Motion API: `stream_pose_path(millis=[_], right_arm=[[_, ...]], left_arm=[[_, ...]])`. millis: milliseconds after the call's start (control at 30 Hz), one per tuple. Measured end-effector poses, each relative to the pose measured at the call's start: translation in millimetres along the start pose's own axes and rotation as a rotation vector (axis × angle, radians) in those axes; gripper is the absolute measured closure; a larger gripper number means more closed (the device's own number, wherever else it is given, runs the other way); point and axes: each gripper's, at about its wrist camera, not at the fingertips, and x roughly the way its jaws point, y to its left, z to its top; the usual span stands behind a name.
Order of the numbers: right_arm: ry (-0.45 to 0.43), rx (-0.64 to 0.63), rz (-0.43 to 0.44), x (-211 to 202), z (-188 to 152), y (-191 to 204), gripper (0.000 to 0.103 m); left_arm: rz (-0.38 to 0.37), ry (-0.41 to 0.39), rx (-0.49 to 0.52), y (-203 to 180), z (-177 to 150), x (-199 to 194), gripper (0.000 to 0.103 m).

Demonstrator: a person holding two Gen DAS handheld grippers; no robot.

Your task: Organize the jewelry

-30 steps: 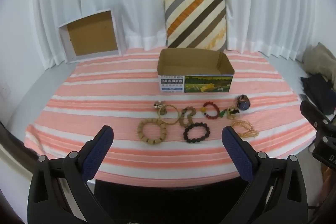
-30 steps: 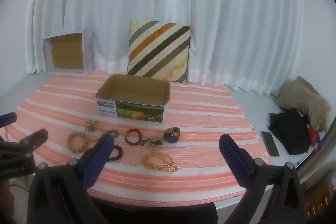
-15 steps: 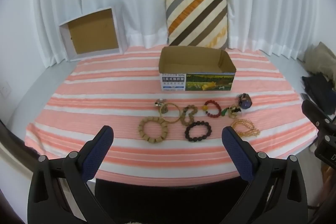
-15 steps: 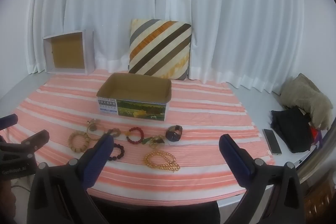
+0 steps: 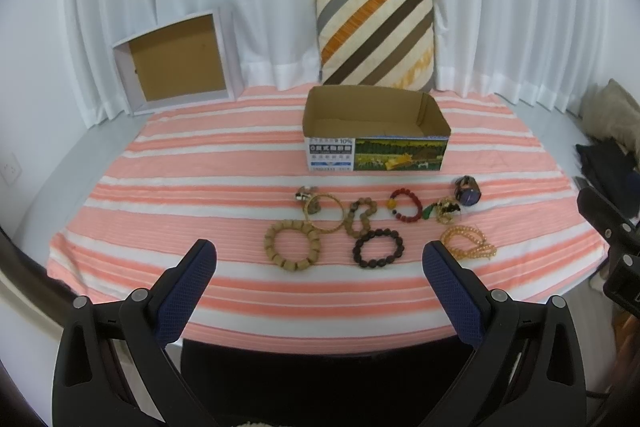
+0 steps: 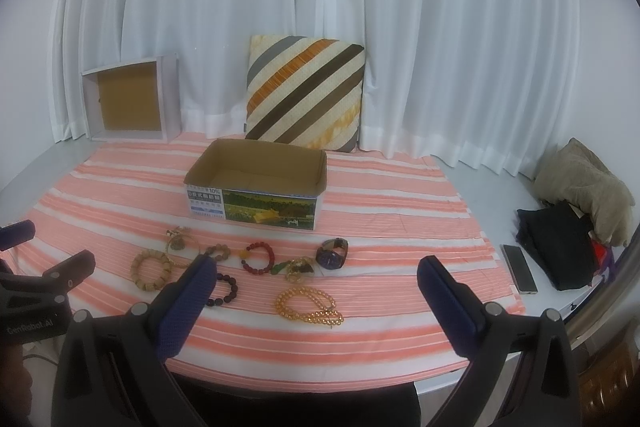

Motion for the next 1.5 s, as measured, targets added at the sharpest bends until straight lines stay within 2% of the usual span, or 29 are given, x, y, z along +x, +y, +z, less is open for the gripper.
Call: stream_pose_path(millis=[1500], right_arm=[[0.009, 0.001, 0.001, 1.6, 0.4, 1.4, 0.001]], left_arm=[[-0.004, 0.032, 0.012, -2.9, 2.2, 6.4, 0.000]])
